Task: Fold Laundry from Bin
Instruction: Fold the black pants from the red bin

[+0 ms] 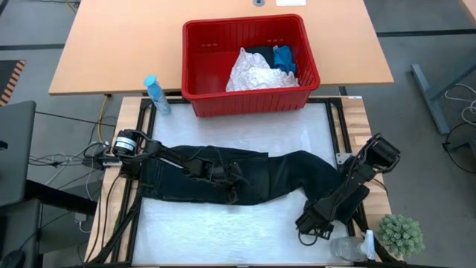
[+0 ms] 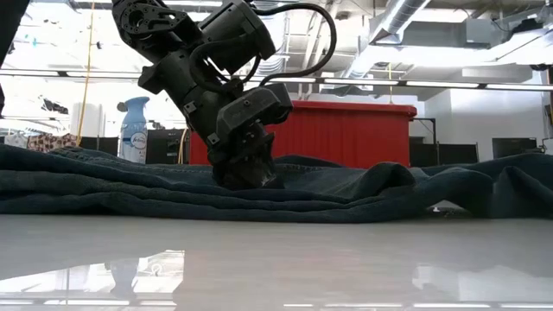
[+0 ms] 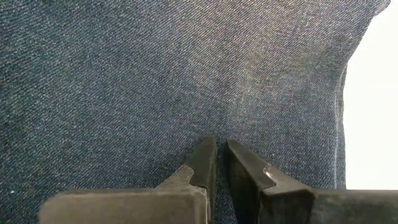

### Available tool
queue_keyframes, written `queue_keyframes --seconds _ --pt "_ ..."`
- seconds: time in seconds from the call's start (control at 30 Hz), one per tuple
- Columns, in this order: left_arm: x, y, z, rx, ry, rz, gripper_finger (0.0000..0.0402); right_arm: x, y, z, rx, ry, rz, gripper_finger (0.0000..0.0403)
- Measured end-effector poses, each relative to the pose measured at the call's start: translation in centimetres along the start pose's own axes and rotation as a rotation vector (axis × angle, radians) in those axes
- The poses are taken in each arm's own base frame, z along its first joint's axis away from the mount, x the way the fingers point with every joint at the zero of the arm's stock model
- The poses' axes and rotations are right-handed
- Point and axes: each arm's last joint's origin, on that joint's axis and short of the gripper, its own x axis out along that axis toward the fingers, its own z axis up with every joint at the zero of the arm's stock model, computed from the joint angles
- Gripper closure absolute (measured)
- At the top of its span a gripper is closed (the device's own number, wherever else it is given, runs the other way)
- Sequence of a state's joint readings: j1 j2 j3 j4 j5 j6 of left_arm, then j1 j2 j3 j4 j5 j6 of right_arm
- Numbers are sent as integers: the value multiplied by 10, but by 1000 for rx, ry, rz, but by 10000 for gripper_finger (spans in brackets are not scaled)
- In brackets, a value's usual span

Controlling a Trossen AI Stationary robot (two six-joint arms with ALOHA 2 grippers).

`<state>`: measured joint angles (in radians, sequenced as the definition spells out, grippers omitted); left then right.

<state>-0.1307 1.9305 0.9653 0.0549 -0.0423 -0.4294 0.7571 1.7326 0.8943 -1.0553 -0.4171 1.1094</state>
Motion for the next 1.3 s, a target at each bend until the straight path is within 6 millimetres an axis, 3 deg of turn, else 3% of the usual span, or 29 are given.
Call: queue_keyframes --seconds 0.33,0.67,0.77,0.93,0.97,1.3 --pt "0 0 0 1 -4 7 375 -10 -6 -10 -12 -42 10 132" --pt "0 0 0 -1 -6 12 375 8 4 -11 -61 -16 -63 138" --pt "0 0 0 -1 -6 12 375 13 7 -11 -58 17 -80 180" --pt "0 0 0 0 -6 13 375 4 8 -16 -31 25 -161 360" --pt "0 0 0 0 -6 13 375 0 11 -16 -35 10 -159 376" --pt "0 0 1 0 -15 14 375 -65 20 -30 -38 -191 -325 384"
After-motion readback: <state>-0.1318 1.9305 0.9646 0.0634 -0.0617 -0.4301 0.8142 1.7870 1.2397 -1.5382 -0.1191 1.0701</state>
